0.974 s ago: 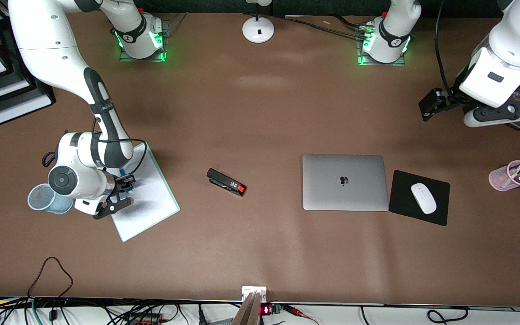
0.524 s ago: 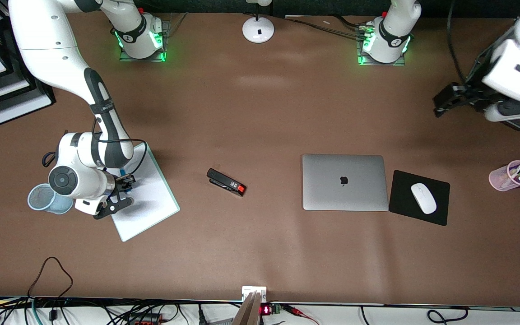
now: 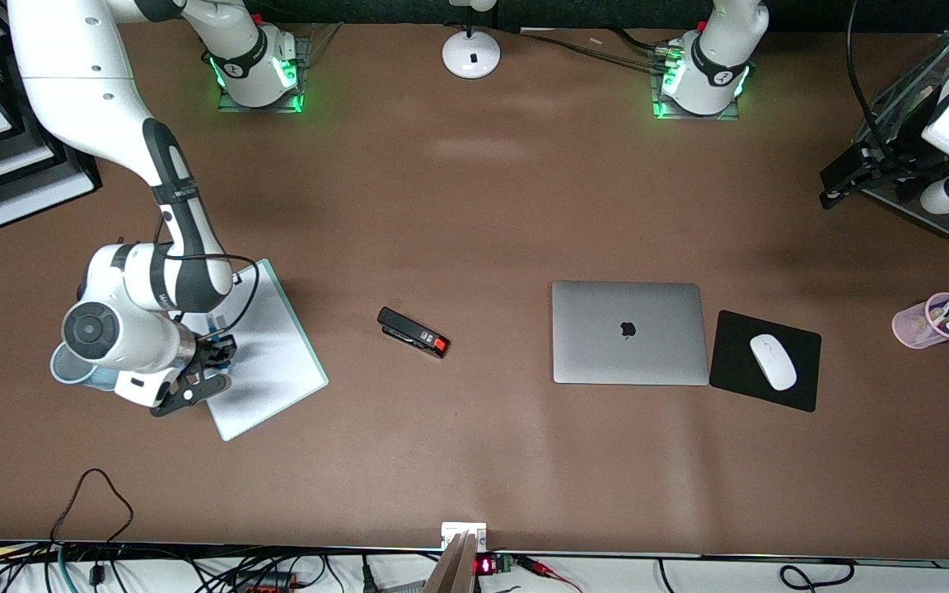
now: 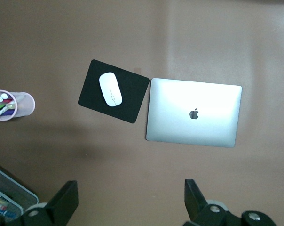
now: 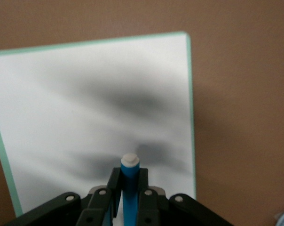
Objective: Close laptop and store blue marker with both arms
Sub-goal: 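Lift the blue marker off the clipboard with the right gripper toward the grey cup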
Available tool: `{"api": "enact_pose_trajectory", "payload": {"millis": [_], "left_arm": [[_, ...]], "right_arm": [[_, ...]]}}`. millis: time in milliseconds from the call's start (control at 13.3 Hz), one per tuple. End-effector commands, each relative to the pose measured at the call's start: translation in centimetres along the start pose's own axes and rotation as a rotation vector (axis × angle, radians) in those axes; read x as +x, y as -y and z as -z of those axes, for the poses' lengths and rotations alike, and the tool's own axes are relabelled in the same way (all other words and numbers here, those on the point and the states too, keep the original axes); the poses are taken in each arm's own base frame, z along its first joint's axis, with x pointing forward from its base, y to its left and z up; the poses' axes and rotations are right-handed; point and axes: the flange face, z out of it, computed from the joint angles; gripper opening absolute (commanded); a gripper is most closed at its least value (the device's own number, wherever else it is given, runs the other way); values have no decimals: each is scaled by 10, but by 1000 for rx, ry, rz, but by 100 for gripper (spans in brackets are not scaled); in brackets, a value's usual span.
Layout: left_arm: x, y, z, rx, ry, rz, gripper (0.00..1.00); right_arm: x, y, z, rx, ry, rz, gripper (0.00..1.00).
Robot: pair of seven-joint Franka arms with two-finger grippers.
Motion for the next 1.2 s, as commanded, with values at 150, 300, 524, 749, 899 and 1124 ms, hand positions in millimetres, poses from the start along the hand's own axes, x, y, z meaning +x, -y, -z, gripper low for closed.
{"api": "enact_pose_trajectory", "payload": {"millis": [150, 300, 524, 749, 899, 1124], "left_arm": [[-9, 3, 5, 2, -7, -35, 100], [-9, 0, 6, 2, -7, -41, 100], [-12, 1, 6, 6, 8, -38, 100], [-14, 3, 6, 8, 20, -38, 100], [-18, 5, 14, 10, 5, -35, 100], [-25, -5, 20, 12, -2, -54, 100]], "right_arm": [[-10, -11, 77, 9, -56, 79, 10], [-22, -34, 103, -4, -90, 174, 9], [-40, -61, 136, 38, -159, 269, 9], [-65, -89, 166, 70, -208, 334, 10], [-78, -101, 184, 120, -282, 390, 10], [-97, -125, 194, 150, -384, 507, 10]]}}
